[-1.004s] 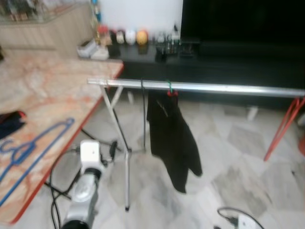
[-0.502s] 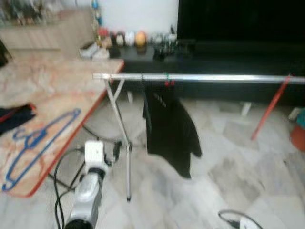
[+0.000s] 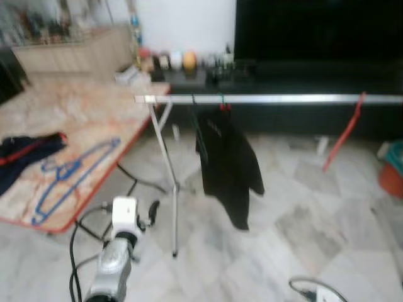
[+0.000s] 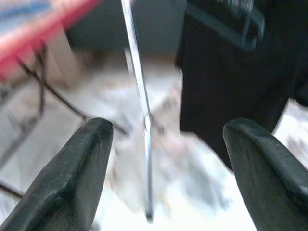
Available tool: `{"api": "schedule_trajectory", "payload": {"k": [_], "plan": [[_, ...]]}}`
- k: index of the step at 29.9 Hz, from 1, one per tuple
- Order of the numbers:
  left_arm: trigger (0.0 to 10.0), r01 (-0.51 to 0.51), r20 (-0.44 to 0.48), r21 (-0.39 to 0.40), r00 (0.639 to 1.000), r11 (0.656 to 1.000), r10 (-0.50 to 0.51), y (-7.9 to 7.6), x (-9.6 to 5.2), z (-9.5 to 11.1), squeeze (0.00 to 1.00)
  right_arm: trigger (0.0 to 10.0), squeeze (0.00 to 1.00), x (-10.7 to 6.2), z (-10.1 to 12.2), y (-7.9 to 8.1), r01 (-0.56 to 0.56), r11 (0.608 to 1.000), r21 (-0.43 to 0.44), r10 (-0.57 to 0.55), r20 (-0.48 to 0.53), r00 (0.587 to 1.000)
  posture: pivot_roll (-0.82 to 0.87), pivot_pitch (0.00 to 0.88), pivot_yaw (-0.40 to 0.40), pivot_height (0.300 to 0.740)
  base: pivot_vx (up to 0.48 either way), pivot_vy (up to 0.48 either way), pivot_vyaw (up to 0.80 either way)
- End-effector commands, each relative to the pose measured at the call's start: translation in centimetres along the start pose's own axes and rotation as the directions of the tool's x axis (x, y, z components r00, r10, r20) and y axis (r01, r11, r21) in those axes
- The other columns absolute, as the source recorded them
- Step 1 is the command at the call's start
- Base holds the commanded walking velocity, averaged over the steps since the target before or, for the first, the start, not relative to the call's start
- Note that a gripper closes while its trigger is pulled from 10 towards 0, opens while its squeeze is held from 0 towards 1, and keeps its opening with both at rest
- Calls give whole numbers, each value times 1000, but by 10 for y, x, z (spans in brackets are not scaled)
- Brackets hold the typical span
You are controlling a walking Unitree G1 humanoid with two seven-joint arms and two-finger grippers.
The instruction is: Hang hanger
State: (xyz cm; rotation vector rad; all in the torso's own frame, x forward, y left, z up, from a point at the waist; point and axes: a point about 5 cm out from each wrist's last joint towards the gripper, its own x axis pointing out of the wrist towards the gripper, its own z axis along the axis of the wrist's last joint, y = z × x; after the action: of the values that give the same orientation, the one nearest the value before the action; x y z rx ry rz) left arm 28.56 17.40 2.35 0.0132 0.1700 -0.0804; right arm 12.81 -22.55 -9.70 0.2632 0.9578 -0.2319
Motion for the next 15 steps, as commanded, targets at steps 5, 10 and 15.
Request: {"api": "schedule_trajectory", "payload": {"k": [5, 10, 15], "plan": [[10000, 19, -207, 82, 978, 996, -1, 6, -8, -31, 0, 10000, 0, 1, 5, 1, -2, 1000, 0, 2, 18, 1000, -6, 0, 53, 740, 0, 0, 0], [10000, 31, -305, 114, 952, 993, 5, 9, -17, -48, 0, 10000, 0, 1, 5, 1, 1, 1000, 2, -1, 20, 1000, -12, 0, 52, 740, 0, -333, 0], [10000, 40, -359, 123, 933, 992, 7, 8, -24, -59, 0, 10000, 0, 1, 5, 1, 2, 1000, 1, -2, 21, 1000, -13, 0, 51, 740, 0, -399, 0]]}}
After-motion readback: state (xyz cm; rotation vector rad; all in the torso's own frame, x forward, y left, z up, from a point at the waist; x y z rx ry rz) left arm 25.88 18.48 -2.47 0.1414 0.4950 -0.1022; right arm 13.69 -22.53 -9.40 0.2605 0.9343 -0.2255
